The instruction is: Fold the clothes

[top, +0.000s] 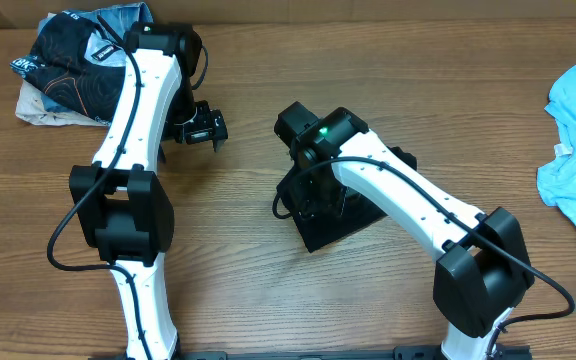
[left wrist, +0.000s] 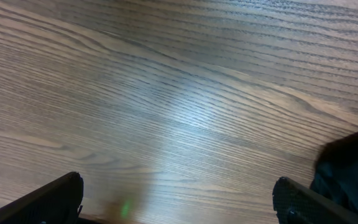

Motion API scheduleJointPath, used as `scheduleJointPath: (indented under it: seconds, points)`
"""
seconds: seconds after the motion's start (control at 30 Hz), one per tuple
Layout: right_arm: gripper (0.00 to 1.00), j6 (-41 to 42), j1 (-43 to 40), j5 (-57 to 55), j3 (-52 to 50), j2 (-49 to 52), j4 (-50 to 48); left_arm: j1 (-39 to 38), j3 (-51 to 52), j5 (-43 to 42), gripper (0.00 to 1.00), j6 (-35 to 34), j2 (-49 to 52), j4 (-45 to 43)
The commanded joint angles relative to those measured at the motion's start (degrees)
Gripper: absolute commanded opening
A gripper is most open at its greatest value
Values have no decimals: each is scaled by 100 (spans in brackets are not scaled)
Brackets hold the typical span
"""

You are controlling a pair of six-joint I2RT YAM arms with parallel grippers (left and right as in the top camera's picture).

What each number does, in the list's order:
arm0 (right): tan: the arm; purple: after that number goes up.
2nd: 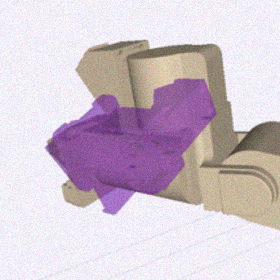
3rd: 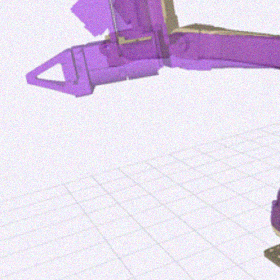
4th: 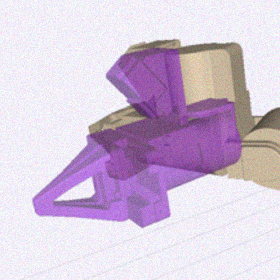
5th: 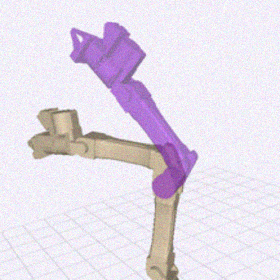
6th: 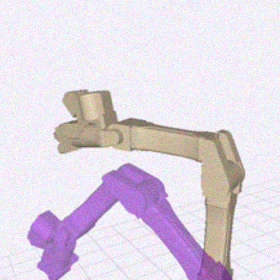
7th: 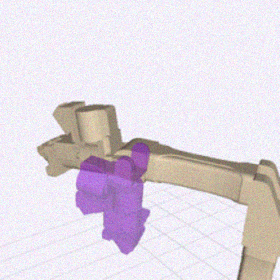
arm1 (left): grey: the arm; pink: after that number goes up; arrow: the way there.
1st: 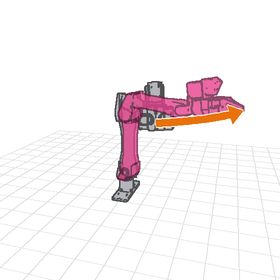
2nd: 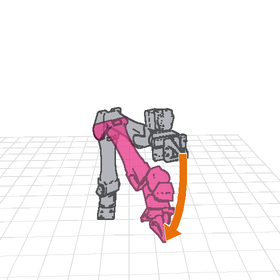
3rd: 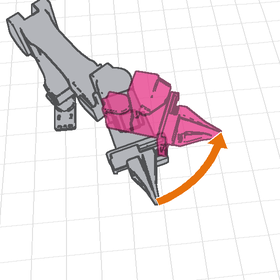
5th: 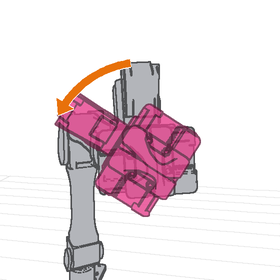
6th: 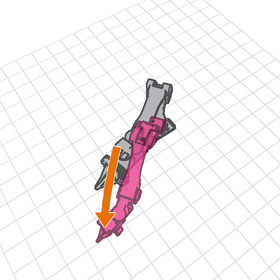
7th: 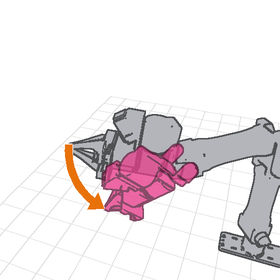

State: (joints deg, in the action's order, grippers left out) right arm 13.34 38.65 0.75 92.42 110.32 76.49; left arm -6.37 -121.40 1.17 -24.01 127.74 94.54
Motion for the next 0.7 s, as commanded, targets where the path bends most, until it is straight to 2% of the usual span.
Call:
scheduleJointPath:
  seconds: [0.0,0.13,0.2,0.33,0.37,0.67]
  points:
    - [59,13,-9,-72,-278,26,-157,-31,17,74,100,-81,-195,15]
    - [58,-4,-9,-72,-560,28,-448,-31,17,74,100,-81,-195,13]
    - [44,-2,-9,-72,-590,28,-487,-31,17,74,100,-81,-195,13]
    - [6,24,-9,-72,-588,26,-481,-31,17,74,100,-83,-195,7]
    - [4,55,-7,-70,-586,26,-463,-31,17,74,100,-81,-195,7]
    - [4,264,527,-72,-457,2,-76,-31,17,74,100,-83,-195,-39]
